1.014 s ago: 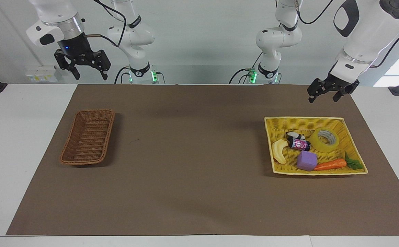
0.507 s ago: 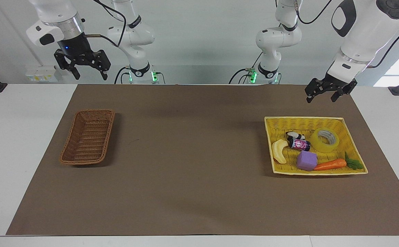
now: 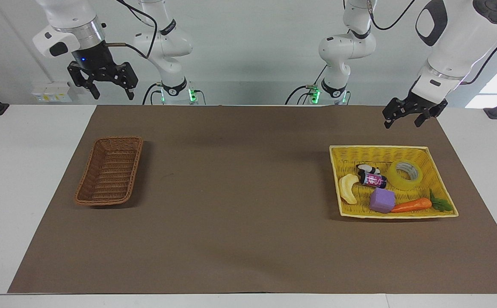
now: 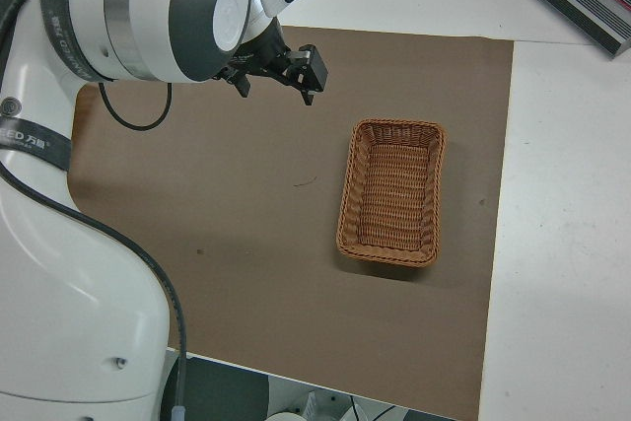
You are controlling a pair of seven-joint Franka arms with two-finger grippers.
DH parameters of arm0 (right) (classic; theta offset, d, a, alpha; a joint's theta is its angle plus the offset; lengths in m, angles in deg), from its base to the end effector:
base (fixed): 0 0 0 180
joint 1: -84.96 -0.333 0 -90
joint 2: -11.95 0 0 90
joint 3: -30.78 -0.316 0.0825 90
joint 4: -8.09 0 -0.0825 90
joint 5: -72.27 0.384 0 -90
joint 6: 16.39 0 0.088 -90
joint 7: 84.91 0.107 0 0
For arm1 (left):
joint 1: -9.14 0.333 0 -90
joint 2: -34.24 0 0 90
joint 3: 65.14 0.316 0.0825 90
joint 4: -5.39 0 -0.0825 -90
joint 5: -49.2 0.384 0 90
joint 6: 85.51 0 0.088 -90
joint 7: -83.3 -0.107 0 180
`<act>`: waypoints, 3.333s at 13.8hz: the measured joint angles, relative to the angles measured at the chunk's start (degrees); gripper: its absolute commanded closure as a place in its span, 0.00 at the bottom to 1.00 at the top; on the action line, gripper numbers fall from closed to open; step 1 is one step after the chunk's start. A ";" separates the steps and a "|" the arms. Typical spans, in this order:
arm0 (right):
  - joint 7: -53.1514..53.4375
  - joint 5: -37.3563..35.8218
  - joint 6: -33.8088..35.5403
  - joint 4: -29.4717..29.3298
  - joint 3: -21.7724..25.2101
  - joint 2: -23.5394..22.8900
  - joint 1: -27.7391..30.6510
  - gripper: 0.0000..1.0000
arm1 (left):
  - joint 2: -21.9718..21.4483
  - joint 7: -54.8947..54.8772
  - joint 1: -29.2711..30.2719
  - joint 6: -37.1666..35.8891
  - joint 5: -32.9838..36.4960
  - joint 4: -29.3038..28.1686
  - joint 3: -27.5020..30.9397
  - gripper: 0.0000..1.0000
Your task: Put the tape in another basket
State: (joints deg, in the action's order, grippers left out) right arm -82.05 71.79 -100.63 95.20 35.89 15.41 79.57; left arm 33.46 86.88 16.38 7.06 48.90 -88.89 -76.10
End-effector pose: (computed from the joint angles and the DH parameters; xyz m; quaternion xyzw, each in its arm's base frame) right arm 0.5250 -0.0001 0.6716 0.9997 -0.0229 0.0051 0.0013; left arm 0.5516 -0.0371 0.6004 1.0000 -0.0011 -0.0083 0.0008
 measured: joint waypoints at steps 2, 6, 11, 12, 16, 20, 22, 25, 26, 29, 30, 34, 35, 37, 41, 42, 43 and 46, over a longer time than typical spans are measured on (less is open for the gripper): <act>0.00 0.00 0.00 0.00 0.00 0.00 0.00 0.00 | 0.00 0.02 0.50 0.00 0.00 -0.19 0.13 0.00; 0.00 0.00 0.00 0.00 0.00 0.00 0.00 0.00 | 0.02 -0.23 2.63 0.17 0.00 -1.05 0.21 0.00; 0.00 0.00 0.00 0.00 0.00 0.00 0.00 0.00 | 0.11 -1.45 6.38 5.41 0.00 -5.73 0.29 0.00; 0.00 0.00 0.00 0.00 0.00 0.00 0.00 0.00 | 0.12 -1.77 7.57 6.86 0.00 -6.81 0.31 0.00; 0.00 0.00 0.00 0.00 0.00 0.00 0.00 0.00 | 0.26 -2.45 11.66 12.40 0.00 -11.37 0.43 0.00; 0.00 0.00 0.00 0.00 0.00 0.00 0.00 0.00 | 0.98 -2.48 13.92 20.35 0.00 -18.32 0.50 0.00; 0.00 0.00 0.00 0.00 0.00 0.00 0.00 0.00 | 2.19 -2.48 15.42 24.55 0.00 -21.02 0.53 0.00; 0.00 0.00 0.00 0.00 0.00 0.00 0.00 0.00 | 5.23 -2.48 17.27 31.74 0.00 -24.61 0.54 0.00; 0.00 0.00 0.00 0.00 0.00 0.00 0.00 0.00 | 6.16 -2.48 17.85 33.60 0.00 -25.45 0.55 0.00; 0.00 0.00 0.00 0.00 0.00 0.00 0.00 0.00 | 7.94 -2.48 18.45 37.78 0.00 -27.55 0.55 0.00; 0.00 0.00 0.00 0.00 0.00 0.00 0.00 0.00 | 8.39 -2.47 18.47 39.14 0.00 -28.30 0.54 0.00; 0.00 0.00 0.00 0.00 0.00 0.00 0.00 0.00 | 9.73 -2.37 18.49 41.50 0.00 -30.11 0.51 0.30; 0.00 0.00 0.00 0.00 0.00 0.00 0.00 0.00 | 9.82 -2.37 18.49 41.56 0.00 -30.27 0.51 0.46; 0.00 0.00 0.00 0.00 0.00 0.00 0.00 0.00 | 9.84 -2.37 18.49 41.58 0.00 -30.60 0.47 0.75; 0.00 0.00 0.00 0.00 0.00 0.00 0.00 0.00 | 9.83 -2.43 18.49 41.53 0.02 -31.36 0.40 1.00; 0.00 0.00 0.00 0.00 0.00 0.00 0.00 0.00 | 9.84 -2.45 18.49 41.51 0.02 -31.37 0.35 1.00; 0.00 0.00 0.00 0.00 0.00 0.00 0.00 0.00 | 9.84 -2.45 18.49 41.50 0.02 -31.35 0.34 1.00; 0.00 0.00 0.00 0.00 0.00 0.00 0.00 0.00 | 9.83 -2.45 18.49 40.31 0.01 -30.50 0.11 1.00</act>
State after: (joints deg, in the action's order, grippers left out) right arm -82.05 71.79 -100.63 95.20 35.89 15.41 79.57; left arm 43.29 84.43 34.86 47.37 48.92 -119.39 -76.00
